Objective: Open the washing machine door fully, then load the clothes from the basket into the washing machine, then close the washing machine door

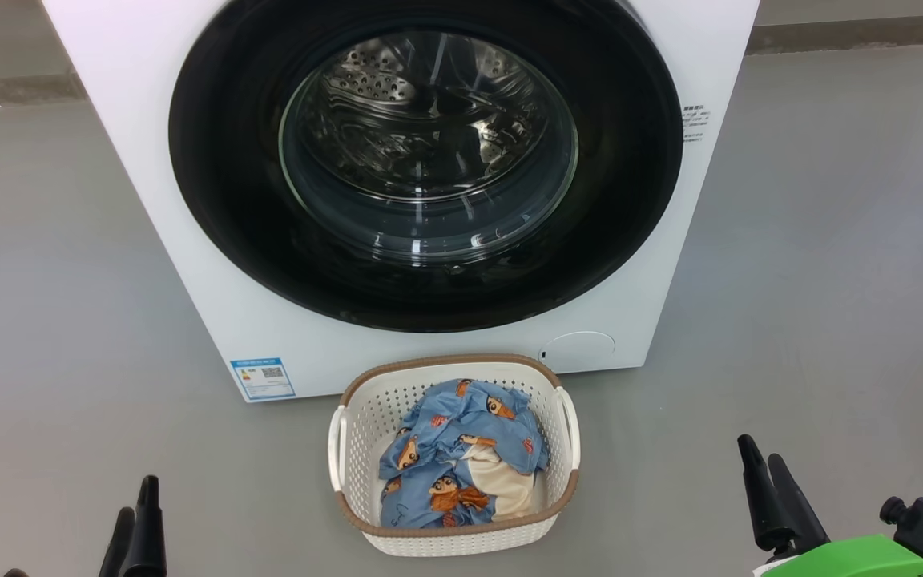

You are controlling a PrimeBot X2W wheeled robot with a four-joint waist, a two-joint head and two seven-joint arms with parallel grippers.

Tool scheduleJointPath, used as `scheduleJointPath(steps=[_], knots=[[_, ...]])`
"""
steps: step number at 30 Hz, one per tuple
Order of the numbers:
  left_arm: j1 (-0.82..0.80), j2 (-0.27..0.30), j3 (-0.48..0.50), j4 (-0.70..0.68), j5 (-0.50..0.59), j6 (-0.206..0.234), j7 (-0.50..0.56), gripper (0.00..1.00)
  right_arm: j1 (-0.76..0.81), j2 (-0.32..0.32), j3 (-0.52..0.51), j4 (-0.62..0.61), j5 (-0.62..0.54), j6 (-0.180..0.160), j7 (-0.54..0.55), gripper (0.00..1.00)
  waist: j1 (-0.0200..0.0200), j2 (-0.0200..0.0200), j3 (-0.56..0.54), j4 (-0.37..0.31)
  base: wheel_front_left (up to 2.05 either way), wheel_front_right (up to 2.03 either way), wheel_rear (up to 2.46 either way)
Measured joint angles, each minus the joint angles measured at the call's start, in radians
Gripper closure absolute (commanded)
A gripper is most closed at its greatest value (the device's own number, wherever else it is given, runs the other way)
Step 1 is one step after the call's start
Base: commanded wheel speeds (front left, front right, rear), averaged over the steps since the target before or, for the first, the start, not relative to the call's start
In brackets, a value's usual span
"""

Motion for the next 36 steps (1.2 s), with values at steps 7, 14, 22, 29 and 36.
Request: scheduleJointPath(steps=[7, 14, 22, 29, 36], knots=[[0.0, 0.01, -0.011, 0.0, 0.072, 0.0, -0.016, 0.0, 0.0, 0.0, 0.004, 0.001, -0.087, 0.0, -0.017, 0.0, 0.0, 0.0, -0.002, 0.002, 0.0, 0.0, 0.0], [0.003, 0.036, -0.025, 0.0, 0.151, 0.0, -0.036, 0.0, 0.004, -0.001, 0.007, 0.01, -0.194, 0.0, -0.036, 0.0, 0.0, 0.0, -0.002, 0.002, 0.0, 0.0, 0.0], [0.005, 0.049, -0.036, 0.003, 0.237, 0.0, -0.061, 0.0, 0.004, -0.006, 0.011, 0.024, -0.295, 0.0, -0.061, 0.0, -0.0001, 0.0, -0.004, 0.002, 0.0, 0.0, 0.0], [0.02, 0.074, -0.06, 0.002, 0.333, 0.0, -0.08, 0.0, 0.004, -0.008, 0.019, 0.031, -0.393, 0.0, -0.08, 0.0, 0.0, 0.0, -0.007, 0.005, 0.0, 0.0, 0.0], [0.022, 0.094, -0.078, -0.005, 0.423, 0.0, -0.099, 0.0, 0.004, -0.008, 0.028, 0.036, -0.481, 0.0, -0.099, 0.0, 0.0, 0.0, -0.008, 0.008, 0.0, 0.0, 0.0]])
